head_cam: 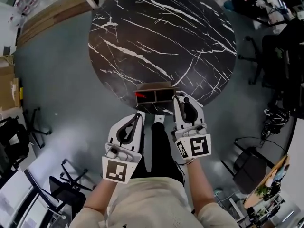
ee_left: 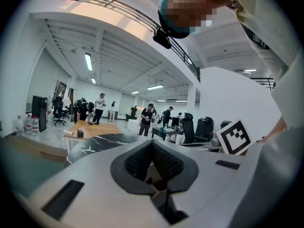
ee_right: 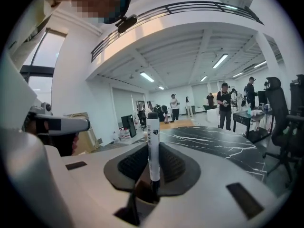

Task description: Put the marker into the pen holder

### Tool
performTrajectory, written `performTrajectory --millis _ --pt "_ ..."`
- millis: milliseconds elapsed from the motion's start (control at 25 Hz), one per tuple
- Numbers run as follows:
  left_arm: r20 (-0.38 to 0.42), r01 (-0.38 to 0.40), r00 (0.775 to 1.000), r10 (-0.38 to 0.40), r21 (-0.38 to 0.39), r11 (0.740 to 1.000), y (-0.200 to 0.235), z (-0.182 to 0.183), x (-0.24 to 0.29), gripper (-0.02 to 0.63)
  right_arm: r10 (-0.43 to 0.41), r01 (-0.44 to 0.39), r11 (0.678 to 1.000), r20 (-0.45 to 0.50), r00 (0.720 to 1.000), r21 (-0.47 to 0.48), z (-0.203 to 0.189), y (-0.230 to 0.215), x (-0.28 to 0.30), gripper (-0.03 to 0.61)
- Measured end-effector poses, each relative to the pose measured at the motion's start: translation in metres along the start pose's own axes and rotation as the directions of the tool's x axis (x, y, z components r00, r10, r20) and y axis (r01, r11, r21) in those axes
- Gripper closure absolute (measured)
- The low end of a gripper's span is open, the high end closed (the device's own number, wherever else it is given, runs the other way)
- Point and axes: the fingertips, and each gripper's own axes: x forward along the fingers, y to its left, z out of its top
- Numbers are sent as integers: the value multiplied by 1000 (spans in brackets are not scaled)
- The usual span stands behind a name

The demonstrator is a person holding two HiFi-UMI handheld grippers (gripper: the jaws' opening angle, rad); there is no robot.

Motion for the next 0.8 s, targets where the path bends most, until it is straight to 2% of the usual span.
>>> performTrajectory --millis 160,440,600,800 --pt "-48 -7 999 7 -12 1000 2 -16 -3 606 -14 13 1000 -45 999 -24 -29 -4 14 495" --pt "-83 -17 996 16 -9 1000 8 -29 -9 606 1 -8 998 -115 993 -58 -56 3 30 495" --pt "-72 -7 997 5 -25 1000 11 -23 -11 606 -21 16 999 -131 991 -42 -55 2 31 495" --pt "-30 -6 1000 6 -14 1000 14 -8 -9 606 -28 23 998 -94 995 -62 -34 1 23 495"
